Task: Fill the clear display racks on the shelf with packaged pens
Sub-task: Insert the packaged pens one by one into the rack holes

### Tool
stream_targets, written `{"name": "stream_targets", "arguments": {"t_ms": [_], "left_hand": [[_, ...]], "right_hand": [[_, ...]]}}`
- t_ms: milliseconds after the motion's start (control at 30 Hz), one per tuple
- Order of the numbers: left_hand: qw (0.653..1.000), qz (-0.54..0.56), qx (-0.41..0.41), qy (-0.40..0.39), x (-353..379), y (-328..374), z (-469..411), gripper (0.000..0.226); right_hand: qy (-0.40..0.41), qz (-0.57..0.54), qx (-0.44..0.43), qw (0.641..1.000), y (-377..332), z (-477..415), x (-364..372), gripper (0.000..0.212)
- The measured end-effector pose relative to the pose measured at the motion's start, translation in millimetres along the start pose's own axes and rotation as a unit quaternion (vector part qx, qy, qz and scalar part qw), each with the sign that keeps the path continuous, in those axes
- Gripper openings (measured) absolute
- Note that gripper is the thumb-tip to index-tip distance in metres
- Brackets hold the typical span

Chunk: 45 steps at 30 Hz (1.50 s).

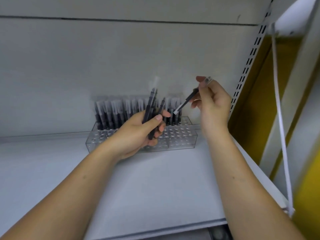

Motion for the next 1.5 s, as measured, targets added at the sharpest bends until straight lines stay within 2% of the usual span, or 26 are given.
{"name": "stream_targets", "arguments": {"t_ms": [167, 333, 533, 800, 1067, 1233, 1500], "left_hand": [[1.000, 0.009, -0.005, -0.007, -2.0, -5.1, -3.2, 0.023], [1.000, 0.010, 0.011, -0.011, 0.1, -3.5, -1.8, 0.023], [0.998, 0.054, 0.021, -0.031, 4.8, 0.4, 4.5, 0.020], [1.000, 0.017, 0.014, 0.002, -2.4, 0.0, 4.7, 0.021], [1.000, -0.001, -0.006, 0.019, -7.8, -5.2, 3.1, 0.023], [1.000, 0.000, -0.009, 0.018, -6.4, -6.7, 2.4, 0.024], [1.000, 0.017, -0.004, 0.016, -4.8, -7.2, 1.3, 0.023]], "right_hand": [[0.034, 0.085, -0.025, 0.995, 8.0, 1.2, -21.4, 0.021], [-0.010, 0.182, -0.078, 0.980, 8.5, 1.8, -13.4, 0.023], [-0.017, 0.184, -0.092, 0.978, 8.8, 5.7, -6.8, 0.023], [-0.039, 0.195, -0.074, 0.977, 21.0, 6.5, -0.9, 0.012], [-0.070, 0.217, -0.066, 0.971, 26.4, 8.6, 5.8, 0.011], [-0.082, 0.239, -0.042, 0.967, 36.9, 11.1, 6.3, 0.018], [-0.081, 0.249, -0.019, 0.965, 45.2, 11.4, 0.7, 0.012]]}}
Point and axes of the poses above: each hand's wrist, its own z-axis away from the middle knuckle, its own x-axis out of the palm, y = z × x, the point moved 10 cm from there along -z, towards the middle knuckle
